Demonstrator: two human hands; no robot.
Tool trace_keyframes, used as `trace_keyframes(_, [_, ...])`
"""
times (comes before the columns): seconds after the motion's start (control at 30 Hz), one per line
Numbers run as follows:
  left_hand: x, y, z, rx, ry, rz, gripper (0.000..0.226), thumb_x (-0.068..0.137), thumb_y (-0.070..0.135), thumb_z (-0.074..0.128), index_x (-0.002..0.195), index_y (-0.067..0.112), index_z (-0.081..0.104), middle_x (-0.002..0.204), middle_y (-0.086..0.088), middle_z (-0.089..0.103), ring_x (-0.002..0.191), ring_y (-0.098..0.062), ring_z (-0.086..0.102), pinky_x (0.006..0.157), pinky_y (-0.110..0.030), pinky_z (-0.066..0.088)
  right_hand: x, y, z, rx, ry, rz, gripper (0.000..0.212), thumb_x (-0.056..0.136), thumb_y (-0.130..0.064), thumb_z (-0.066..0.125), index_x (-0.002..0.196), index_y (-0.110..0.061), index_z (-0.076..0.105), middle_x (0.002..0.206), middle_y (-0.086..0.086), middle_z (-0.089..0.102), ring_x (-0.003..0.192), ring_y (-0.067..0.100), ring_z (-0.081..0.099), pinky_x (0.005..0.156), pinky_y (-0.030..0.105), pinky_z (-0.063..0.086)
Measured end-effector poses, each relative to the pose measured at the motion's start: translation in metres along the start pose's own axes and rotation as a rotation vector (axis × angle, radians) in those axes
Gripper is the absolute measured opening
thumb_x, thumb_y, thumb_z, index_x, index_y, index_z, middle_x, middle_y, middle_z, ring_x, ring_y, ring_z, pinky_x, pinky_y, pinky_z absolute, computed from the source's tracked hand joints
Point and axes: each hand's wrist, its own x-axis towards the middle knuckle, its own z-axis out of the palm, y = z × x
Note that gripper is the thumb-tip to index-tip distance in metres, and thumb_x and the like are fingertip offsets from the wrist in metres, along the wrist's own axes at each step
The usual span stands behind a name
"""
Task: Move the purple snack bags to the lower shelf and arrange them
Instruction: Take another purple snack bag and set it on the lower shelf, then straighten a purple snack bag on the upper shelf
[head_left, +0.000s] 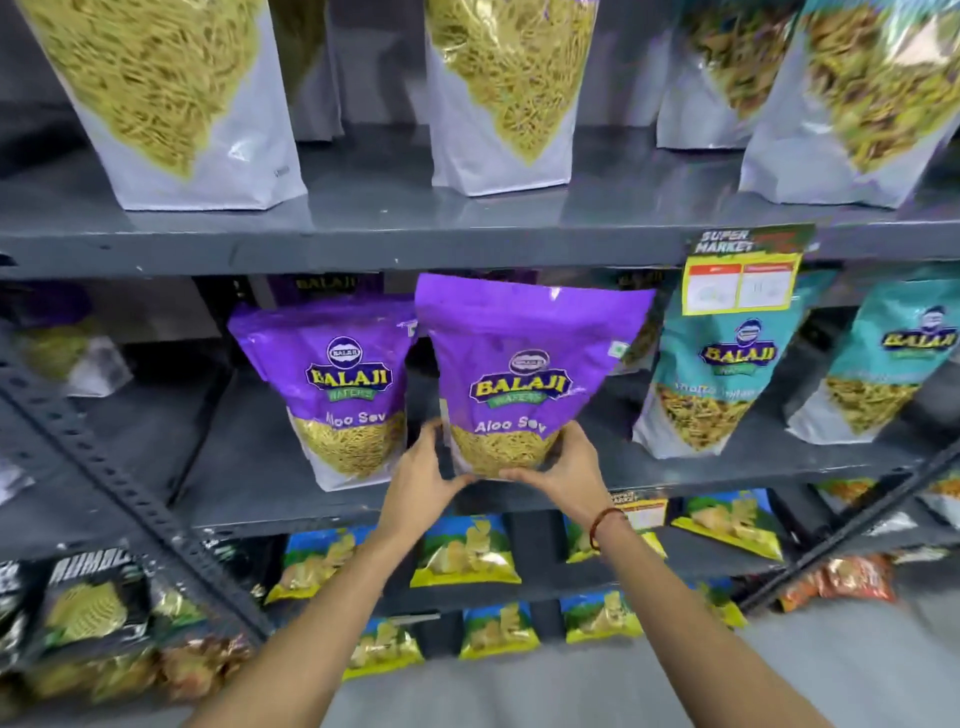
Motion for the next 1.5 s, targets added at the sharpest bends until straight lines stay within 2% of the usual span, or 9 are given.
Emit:
trace_keyframes(0.4, [0.043,-0.008,0.025,0.157,-0.152,-0.108,0.064,0.08,0.017,0.065,0.137,0.014,0.035,0.125,-0.016,0.061,0.115,-0.033,0.057,0.091,-0.046,0.049,0.048,0.027,-0.004,-0.218,-0.168,0.21,0.09,0.066,-0.027,0.086,0.139,-0.011,0.035,0.123,0.015,0.063,0.113,0.032,0.06,0.09,0.033,0.047])
trace_keyframes(0.63, [0.04,0.024,-0.022,0.165,-0.48,-0.126,0.05,0.08,0.021,0.069,0.127,0.01,0.054,0.122,-0.014,0.064,0.103,-0.023,0.063,0.092,-0.03,0.048,0.01,-0.006,-0.007,-0.424,-0.051,0.286,0.033,0.08,-0.028,0.07,0.104,-0.006,0.065,0.108,0.018,0.069,0.103,0.037,0.063,0.079,0.037,0.049])
trace_keyframes(0.77, [0.037,0.083,-0.068,0.062,-0.341,0.021,0.043,0.08,0.018,0.069,0.122,0.012,0.058,0.114,-0.011,0.067,0.097,-0.018,0.065,0.091,-0.029,0.05,0.0,-0.077,-0.021,-0.293,0.057,0.081,0.03,0.083,-0.027,0.07,0.104,-0.007,0.069,0.103,0.013,0.073,0.094,0.027,0.067,0.083,0.034,0.054])
trace_keyframes(0.93, [0.029,0.157,-0.132,-0.12,-0.127,0.248,0.028,0.08,0.015,0.069,0.106,0.025,0.066,0.094,0.005,0.071,0.078,0.004,0.064,0.074,-0.007,0.048,-0.011,-0.178,-0.061,-0.082,0.231,-0.293,0.021,0.081,-0.022,0.073,0.099,-0.01,0.07,0.092,0.0,0.07,0.073,0.005,0.061,0.065,0.005,0.045])
trace_keyframes(1.1, [0.045,0.203,-0.178,-0.25,0.083,0.427,0.016,0.081,0.018,0.066,0.083,0.034,0.068,0.077,0.015,0.072,0.076,-0.005,0.064,0.072,-0.018,0.051,0.008,-0.247,-0.101,0.023,0.37,-0.504,0.018,0.081,-0.021,0.073,0.095,-0.011,0.069,0.084,-0.003,0.068,0.073,0.001,0.061,0.066,0.004,0.045])
trace_keyframes(1.2, [0.08,0.211,-0.186,-0.275,0.269,0.407,0.012,0.08,0.019,0.068,0.088,0.028,0.066,0.084,0.005,0.069,0.075,-0.006,0.062,0.076,-0.031,0.054,0.049,-0.268,-0.113,0.047,0.366,-0.494,0.039,0.079,-0.028,0.075,0.11,-0.008,0.062,0.089,0.004,0.065,0.076,0.008,0.059,0.076,0.012,0.047])
trace_keyframes(1.27, [0.106,0.213,-0.184,-0.176,0.287,0.285,0.037,0.076,0.025,0.073,0.11,0.019,0.06,0.105,-0.004,0.067,0.086,-0.014,0.062,0.089,-0.038,0.052,0.081,-0.272,-0.116,-0.012,0.297,-0.4,0.067,0.076,-0.039,0.076,0.129,-0.008,0.049,0.105,0.007,0.061,0.091,0.014,0.058,0.086,0.022,0.047])
trace_keyframes(1.4, [0.137,0.209,-0.172,0.048,-0.012,0.063,0.112,0.058,0.052,0.08,0.145,0.015,0.021,0.148,-0.009,0.04,0.131,-0.025,0.044,0.108,-0.043,0.038,0.129,-0.264,-0.105,0.117,0.073,-0.173,0.106,0.072,-0.053,0.075,0.15,-0.013,0.014,0.152,0.01,0.035,0.137,0.023,0.039,0.106,0.032,0.034])
trace_keyframes(1.5, [0.146,0.208,-0.165,0.04,-0.061,0.081,0.114,0.052,0.054,0.082,0.143,0.019,0.022,0.147,-0.004,0.044,0.13,-0.024,0.045,0.109,-0.043,0.038,0.143,-0.261,-0.097,0.252,-0.029,-0.058,0.118,0.07,-0.055,0.075,0.151,-0.013,0.0,0.159,0.013,0.023,0.144,0.026,0.029,0.116,0.041,0.025])
